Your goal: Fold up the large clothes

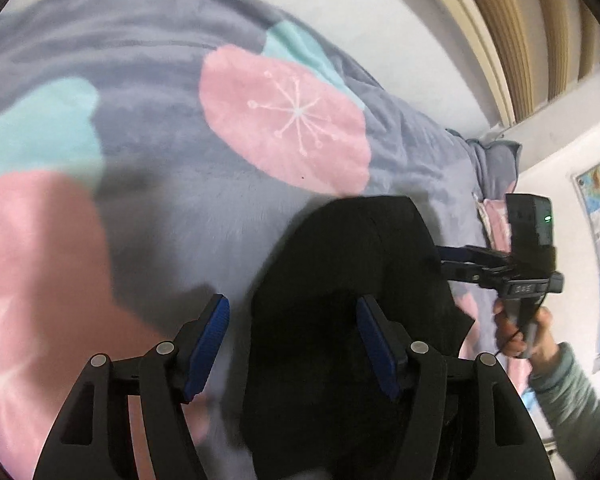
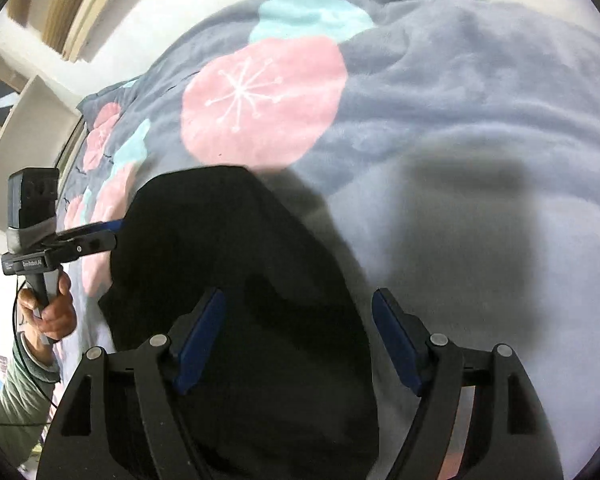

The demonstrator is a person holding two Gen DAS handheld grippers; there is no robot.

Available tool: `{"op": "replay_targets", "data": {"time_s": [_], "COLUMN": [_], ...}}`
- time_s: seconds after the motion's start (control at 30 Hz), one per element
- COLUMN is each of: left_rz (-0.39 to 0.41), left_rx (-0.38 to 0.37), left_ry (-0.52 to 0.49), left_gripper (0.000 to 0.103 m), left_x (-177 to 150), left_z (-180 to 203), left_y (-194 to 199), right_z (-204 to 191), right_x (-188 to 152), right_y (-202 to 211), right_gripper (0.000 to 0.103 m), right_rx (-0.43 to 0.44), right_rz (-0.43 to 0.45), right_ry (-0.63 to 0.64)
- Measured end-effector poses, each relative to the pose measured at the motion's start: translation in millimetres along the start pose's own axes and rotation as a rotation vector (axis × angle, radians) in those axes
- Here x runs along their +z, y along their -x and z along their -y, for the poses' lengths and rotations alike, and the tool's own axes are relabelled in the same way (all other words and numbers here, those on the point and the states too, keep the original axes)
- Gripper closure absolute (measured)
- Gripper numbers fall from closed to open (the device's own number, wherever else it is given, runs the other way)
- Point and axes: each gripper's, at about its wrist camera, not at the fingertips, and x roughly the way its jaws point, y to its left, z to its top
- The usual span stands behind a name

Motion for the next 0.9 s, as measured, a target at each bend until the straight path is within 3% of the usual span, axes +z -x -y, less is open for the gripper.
{"op": "replay_targets", "data": {"time_s": [0.1,0.13,0.17,0.23,0.27,0.33,0.37,0.63,0.9], "left_rz": [-0.033,-0.038,-0.034,-0.017,-0.01,-0.015,-0.012,0.056,0.102], "left_rx": [-0.078,-0.116,-0.14,-0.146,-0.14,-0.139,-0.132,-0.104,-0.074], "left_ry": [0.045,0.06,0.067,0.037,0.005,-0.051,-0.089,-0.364,-0.481], "left_gripper": [0.036,0.036,0.036,0.038,0.043,0.07,0.072,0.078,0.078], "left_x": [4,5,6,7,5,1,-4,-68,-187], "left_z": [-11,-13,-13,-6,2,18,28,131,215], "left_y": [-17,-23,-27,-29,-28,-25,-19,86,172], "right_z": [1,1,2,-1,-6,-21,-30,-121,-199], "right_x": [3,4,2,-1,-3,-9,-13,-99,-244], "right_y": [-17,-24,-31,-33,-28,-13,-3,124,212], "right_gripper": [0.027,0.041,0.049,0.054,0.068,0.079,0.086,0.087,0.087], "right_rx": [0.026,0.05,0.094,0.09,0.09,0.083,0.082,0.017,-0.117], "right_rz": [-0.018,-0.031,-0.052,-0.04,-0.031,-0.01,0.005,0.167,0.274], "right_ry": [0.015,0.01,-0.005,0.008,0.033,0.083,0.102,0.279,0.365]}}
